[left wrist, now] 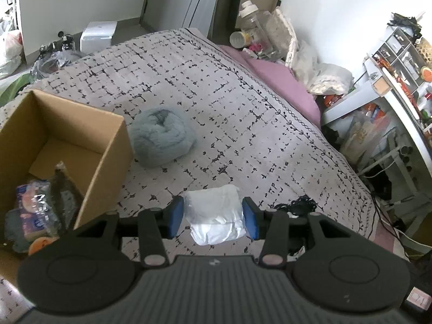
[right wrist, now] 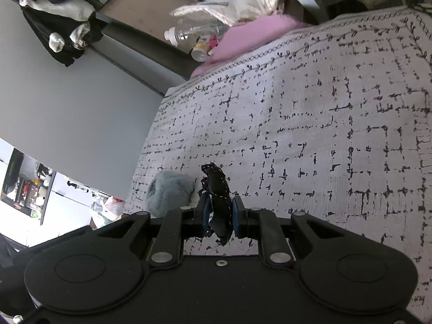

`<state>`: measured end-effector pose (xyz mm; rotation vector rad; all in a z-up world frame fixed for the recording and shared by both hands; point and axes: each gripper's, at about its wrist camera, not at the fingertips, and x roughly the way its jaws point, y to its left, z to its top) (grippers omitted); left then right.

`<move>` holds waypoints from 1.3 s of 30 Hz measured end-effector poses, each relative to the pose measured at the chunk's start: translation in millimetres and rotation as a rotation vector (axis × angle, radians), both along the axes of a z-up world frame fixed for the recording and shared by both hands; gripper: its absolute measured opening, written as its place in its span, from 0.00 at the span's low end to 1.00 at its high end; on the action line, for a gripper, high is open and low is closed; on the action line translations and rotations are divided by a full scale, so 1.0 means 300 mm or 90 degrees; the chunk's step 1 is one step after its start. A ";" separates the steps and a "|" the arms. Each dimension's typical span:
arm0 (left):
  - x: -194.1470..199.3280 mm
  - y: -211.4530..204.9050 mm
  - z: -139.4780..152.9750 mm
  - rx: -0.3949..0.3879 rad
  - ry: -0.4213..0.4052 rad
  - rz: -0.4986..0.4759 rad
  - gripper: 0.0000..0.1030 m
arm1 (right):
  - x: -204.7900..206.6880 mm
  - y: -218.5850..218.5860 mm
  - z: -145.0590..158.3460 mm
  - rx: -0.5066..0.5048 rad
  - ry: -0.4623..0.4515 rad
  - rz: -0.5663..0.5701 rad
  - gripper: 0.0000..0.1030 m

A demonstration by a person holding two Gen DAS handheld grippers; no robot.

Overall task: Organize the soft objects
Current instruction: 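Carry the white packet and black plush over the box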

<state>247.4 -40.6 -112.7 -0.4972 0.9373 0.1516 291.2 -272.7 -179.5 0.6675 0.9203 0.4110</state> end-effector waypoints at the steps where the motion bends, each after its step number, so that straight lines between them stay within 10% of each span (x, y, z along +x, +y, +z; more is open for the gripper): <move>1: -0.010 0.003 0.006 0.000 -0.002 0.000 0.45 | -0.011 -0.003 0.011 -0.002 -0.006 -0.004 0.17; 39: -0.333 0.288 0.225 -0.001 -0.089 0.025 0.45 | -0.322 0.135 0.360 -0.012 -0.189 0.005 0.17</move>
